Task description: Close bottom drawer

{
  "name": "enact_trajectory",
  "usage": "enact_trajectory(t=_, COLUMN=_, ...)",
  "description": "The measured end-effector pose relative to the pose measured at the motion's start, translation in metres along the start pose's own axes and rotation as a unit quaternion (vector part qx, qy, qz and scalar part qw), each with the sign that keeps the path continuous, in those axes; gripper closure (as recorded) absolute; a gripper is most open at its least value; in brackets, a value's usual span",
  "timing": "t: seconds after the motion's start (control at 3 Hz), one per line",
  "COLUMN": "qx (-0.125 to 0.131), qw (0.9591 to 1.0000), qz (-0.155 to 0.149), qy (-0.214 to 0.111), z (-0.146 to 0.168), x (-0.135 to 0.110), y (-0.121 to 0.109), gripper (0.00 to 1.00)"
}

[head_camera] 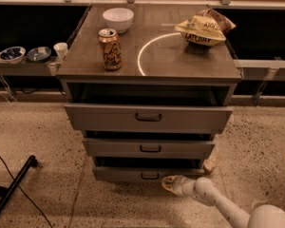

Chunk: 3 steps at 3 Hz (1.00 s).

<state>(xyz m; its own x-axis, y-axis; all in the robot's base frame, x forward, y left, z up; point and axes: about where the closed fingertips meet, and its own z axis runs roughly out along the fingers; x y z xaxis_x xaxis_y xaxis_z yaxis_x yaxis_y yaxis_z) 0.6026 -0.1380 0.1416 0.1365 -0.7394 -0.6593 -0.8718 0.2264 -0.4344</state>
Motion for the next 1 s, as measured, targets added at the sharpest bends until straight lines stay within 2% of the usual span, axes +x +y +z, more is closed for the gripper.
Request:
enact_trajectory(t=0.67, qx=0.013, qw=0.9998, qz=-0.006, qy=-0.011, z=0.033, x=-0.005, y=-0.031, gripper=1.0)
enact_trajectory(t=1.0, qx=0.007, qw=0.9997, qz=-0.018, qy=-0.012, z=0.029, x=-0.004, y=-0.027, gripper=1.0)
